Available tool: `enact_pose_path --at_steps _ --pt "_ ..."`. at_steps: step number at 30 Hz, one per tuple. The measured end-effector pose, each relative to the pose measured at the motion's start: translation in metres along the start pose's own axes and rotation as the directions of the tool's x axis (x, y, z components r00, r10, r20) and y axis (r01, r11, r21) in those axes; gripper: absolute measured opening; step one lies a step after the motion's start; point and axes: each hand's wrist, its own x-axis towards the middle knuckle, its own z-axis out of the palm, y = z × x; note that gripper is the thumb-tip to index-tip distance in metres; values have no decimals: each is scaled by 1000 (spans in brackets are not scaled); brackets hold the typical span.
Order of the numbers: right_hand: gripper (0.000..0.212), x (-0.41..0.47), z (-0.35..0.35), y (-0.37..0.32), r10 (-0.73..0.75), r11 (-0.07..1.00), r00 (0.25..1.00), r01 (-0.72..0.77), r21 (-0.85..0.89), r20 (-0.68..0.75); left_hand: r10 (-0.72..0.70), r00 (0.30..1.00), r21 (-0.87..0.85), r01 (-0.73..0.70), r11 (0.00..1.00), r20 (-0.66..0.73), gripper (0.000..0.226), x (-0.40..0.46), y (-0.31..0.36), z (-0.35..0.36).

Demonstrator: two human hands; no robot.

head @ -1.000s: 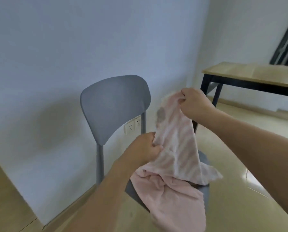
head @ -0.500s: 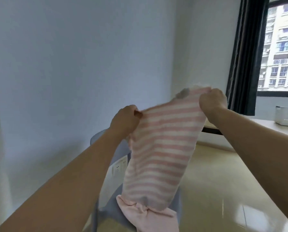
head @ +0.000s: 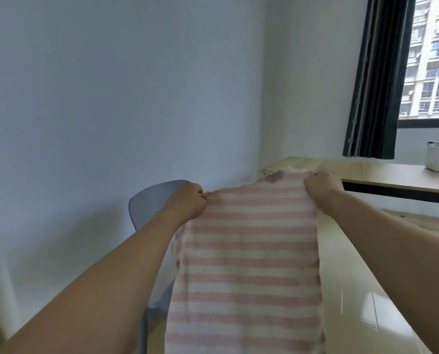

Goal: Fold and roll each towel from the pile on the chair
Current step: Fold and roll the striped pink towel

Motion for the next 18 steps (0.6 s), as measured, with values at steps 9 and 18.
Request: enact_pose_path --at_steps 9,18 --pt "15 45 20 -29 -73 790 997 58 611 1 99 891 -30 -125 992 -443 16 32 -9 -18" --pt "20 -1 13 15 27 738 999 11 675 -46 231 955 -74 -248 966 -187 18 -25 -3 -24"
